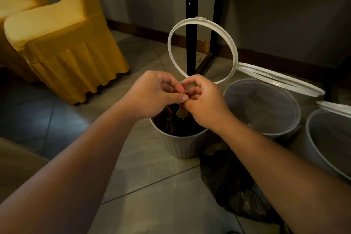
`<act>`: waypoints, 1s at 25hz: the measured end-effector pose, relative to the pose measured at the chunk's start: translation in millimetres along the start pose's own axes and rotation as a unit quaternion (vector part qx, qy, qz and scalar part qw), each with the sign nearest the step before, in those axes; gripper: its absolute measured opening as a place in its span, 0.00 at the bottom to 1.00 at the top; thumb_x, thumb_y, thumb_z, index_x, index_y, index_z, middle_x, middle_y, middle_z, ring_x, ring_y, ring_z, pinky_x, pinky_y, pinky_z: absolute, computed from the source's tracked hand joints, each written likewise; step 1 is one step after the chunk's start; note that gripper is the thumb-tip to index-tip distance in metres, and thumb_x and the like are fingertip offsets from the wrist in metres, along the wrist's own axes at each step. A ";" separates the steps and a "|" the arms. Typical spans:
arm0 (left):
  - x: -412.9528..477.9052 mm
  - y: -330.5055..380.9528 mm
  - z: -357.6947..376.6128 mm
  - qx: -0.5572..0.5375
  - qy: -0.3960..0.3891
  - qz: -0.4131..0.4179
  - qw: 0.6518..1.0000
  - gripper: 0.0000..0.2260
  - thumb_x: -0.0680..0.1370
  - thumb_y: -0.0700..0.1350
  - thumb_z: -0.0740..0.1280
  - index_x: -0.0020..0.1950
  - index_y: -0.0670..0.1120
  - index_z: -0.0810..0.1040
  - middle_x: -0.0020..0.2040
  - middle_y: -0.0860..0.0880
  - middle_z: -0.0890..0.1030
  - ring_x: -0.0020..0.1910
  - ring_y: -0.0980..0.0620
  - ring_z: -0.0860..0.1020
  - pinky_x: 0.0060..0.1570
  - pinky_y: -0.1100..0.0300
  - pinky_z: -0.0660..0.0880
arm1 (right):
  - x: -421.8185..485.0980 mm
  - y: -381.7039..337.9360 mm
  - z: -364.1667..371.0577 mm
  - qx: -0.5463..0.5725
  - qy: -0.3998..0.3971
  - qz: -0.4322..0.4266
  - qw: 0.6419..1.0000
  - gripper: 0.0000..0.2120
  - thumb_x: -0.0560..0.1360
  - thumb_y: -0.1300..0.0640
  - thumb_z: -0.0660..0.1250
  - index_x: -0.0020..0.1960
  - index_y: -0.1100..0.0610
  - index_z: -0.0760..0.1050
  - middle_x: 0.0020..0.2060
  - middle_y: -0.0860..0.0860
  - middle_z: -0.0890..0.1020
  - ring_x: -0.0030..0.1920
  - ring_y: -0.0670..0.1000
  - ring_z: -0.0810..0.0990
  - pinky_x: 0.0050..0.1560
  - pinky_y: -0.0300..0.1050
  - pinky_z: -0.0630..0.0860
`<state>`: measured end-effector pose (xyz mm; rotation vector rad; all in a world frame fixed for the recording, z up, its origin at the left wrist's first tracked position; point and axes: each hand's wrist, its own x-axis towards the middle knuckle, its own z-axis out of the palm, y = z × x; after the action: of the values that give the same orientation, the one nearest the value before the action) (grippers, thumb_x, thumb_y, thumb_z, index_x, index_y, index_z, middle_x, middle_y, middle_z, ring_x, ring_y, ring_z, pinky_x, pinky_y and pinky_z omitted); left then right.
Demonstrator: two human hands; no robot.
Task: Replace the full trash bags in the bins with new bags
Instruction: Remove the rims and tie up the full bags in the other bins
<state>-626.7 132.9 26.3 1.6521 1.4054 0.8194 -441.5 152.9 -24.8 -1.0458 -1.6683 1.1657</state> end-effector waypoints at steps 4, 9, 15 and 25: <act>-5.0 2.5 -6.0 0.031 -0.041 0.005 0.999 0.11 0.76 0.40 0.78 0.54 0.54 0.86 0.51 0.56 0.88 0.53 0.58 0.86 0.54 0.60 0.83 | 1.6 1.4 0.3 -0.041 -0.014 -0.022 0.999 0.08 0.77 0.63 0.74 0.55 0.56 0.85 0.45 0.49 0.87 0.45 0.49 0.87 0.48 0.53 0.86; -10.9 2.3 -6.4 0.022 -0.010 -0.022 0.999 0.15 0.72 0.44 0.80 0.55 0.55 0.83 0.54 0.57 0.86 0.49 0.56 0.87 0.51 0.55 0.84 | 4.4 1.8 -1.9 -0.020 0.020 0.021 0.999 0.06 0.77 0.62 0.75 0.47 0.56 0.78 0.41 0.53 0.87 0.41 0.51 0.88 0.37 0.52 0.87; -13.8 -5.4 -9.5 -0.061 0.012 -0.041 0.997 0.12 0.73 0.45 0.78 0.52 0.42 0.83 0.45 0.45 0.89 0.47 0.48 0.88 0.47 0.58 0.84 | 6.1 -0.7 -3.6 0.094 -0.018 0.044 0.994 0.04 0.80 0.65 0.70 0.51 0.58 0.78 0.41 0.55 0.88 0.44 0.54 0.89 0.37 0.45 0.83; -13.3 -8.2 -11.9 -0.021 0.019 -0.056 0.998 0.07 0.78 0.44 0.75 0.56 0.48 0.82 0.46 0.50 0.89 0.46 0.51 0.88 0.53 0.51 0.83 | 7.9 -1.6 -4.6 0.228 0.029 0.118 0.966 0.07 0.80 0.68 0.69 0.49 0.60 0.85 0.38 0.56 0.86 0.38 0.51 0.83 0.34 0.40 0.76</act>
<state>-643.2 122.3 25.0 1.5183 1.4825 0.8148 -439.9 161.2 -20.9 -0.9820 -1.1684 1.5668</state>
